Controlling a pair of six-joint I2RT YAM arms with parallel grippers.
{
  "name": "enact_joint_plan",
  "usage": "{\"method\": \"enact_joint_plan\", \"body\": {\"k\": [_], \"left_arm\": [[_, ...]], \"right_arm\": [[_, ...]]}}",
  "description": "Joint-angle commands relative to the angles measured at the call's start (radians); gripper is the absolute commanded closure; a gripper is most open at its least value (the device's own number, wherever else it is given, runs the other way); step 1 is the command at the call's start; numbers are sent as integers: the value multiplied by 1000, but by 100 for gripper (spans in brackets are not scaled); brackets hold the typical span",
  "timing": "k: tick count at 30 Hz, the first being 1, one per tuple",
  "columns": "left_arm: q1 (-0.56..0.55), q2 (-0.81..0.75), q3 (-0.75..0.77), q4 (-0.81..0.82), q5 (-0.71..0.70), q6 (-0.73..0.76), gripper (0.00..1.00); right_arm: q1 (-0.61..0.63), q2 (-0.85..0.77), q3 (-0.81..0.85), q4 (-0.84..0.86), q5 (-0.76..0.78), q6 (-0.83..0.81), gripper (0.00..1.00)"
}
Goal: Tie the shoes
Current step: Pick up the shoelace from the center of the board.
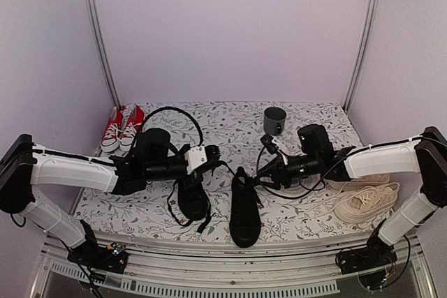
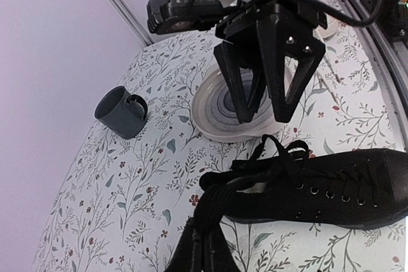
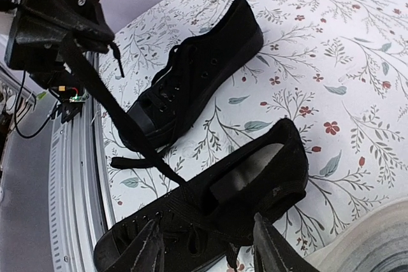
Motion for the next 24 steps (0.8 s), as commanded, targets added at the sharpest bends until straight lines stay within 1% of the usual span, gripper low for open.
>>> {"method": "enact_joint_plan", "body": {"k": [1, 2, 5, 8, 11, 17, 24], "left_arm": [[8, -6, 6, 20, 1, -14, 100], [9, -4, 6, 20, 1, -13, 100], [8, -4, 5, 21, 8, -11, 100], [8, 0, 5, 21, 9, -8, 100], [8, 4, 5, 21, 10, -3, 100], [8, 5, 7, 23, 16, 1, 100], [7, 2, -1, 15, 24, 1, 100]], "right_arm": [[-15, -5, 3, -63, 105, -18, 56], [-23, 6, 14, -83, 124, 1, 60], [-30, 31, 31, -116, 176, 62, 65], [-31, 61, 26, -102, 121, 103, 69], [-31, 128, 60, -142, 48, 120, 72], [-31, 204, 88, -112, -9, 134, 71], [-31, 265, 100, -43, -120, 139, 66]]}}
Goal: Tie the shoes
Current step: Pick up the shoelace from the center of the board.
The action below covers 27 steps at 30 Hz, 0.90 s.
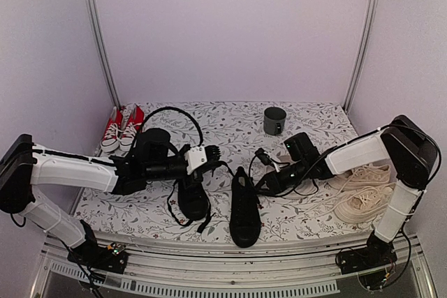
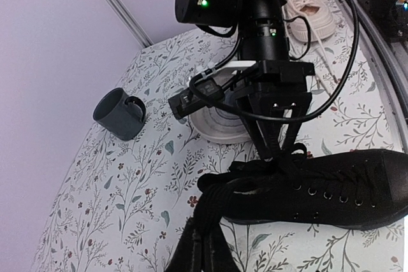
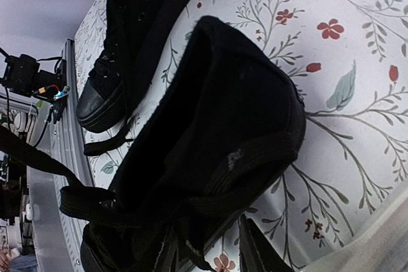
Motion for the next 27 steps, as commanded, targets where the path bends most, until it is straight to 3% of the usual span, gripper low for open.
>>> {"method": "enact_joint_plan", "body": {"k": [1, 7, 12, 27], "left_arm": [[8, 0, -3, 15, 14, 2, 100], [7, 2, -1, 16, 10, 4, 100], [8, 1, -1, 18, 11, 5, 100], [-2, 13, -2, -69, 86, 73, 100]], "right_arm": [[-4, 38, 12, 69, -106, 13, 66], [-4, 88, 38, 101, -153, 28, 68], [-5, 51, 35, 71, -138, 19, 92], [-8, -78, 76, -90, 16, 58, 97]]}}
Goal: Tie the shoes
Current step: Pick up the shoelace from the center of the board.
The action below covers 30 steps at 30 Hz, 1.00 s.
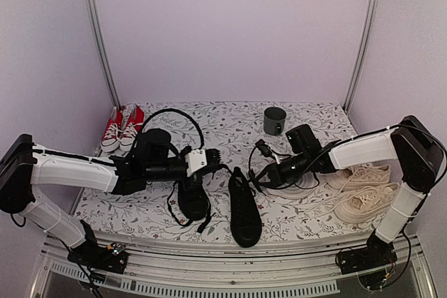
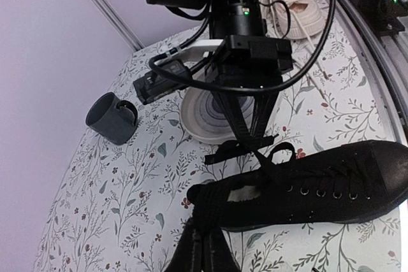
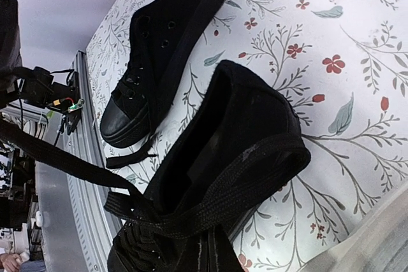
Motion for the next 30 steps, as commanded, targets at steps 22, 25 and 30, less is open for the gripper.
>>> {"method": "enact_joint_plan", "body": {"k": [22, 25, 30], "left_arm": [[-13, -9, -45, 202, 202, 19, 100], [-13, -8, -48, 237, 243, 16, 100], [-15, -16, -65, 288, 288, 10, 100]], "right_arm": [[90, -90, -42, 364, 226, 718, 99], [94, -92, -55, 364, 248, 730, 99], [94, -74, -60, 377, 272, 739, 99]]}}
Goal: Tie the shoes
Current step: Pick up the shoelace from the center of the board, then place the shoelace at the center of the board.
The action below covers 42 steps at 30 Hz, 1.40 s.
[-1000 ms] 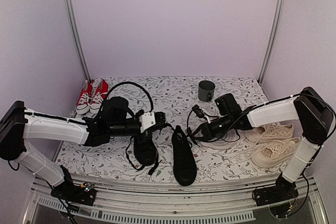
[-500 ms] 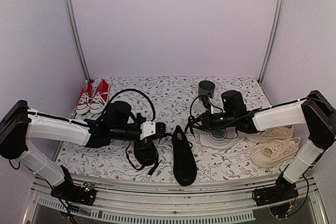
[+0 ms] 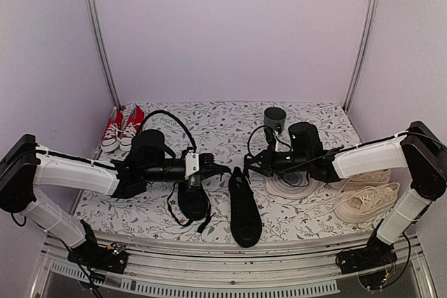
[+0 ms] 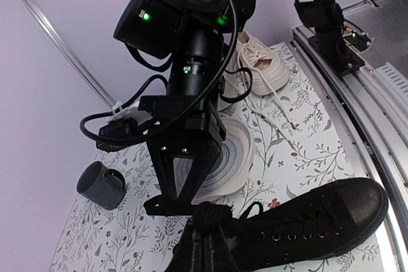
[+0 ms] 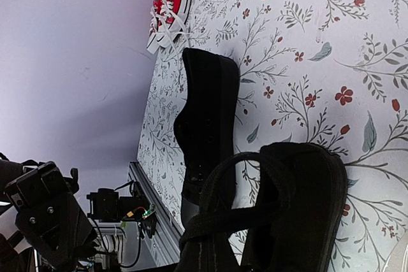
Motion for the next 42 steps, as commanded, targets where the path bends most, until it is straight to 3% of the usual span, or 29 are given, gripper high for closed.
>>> {"method": "enact_joint_plan", "body": {"k": [1, 28, 36, 38, 42], "left_arm": [[-6, -28, -23, 90, 71, -18, 100], [-5, 41, -12, 193, 62, -48, 100], [-4, 58, -18, 189, 42, -49, 100], [-4, 67, -20, 188, 38, -50, 100], [-2, 91, -19, 185, 25, -52, 100]], "right_arm": [[3, 15, 17, 38, 40, 22, 99], [62, 13, -43, -54, -150, 68, 99], [62, 19, 4, -237, -197, -44, 98], [62, 30, 35, -318, -193, -104, 96], [60, 51, 110, -454, -185, -206, 82]]}}
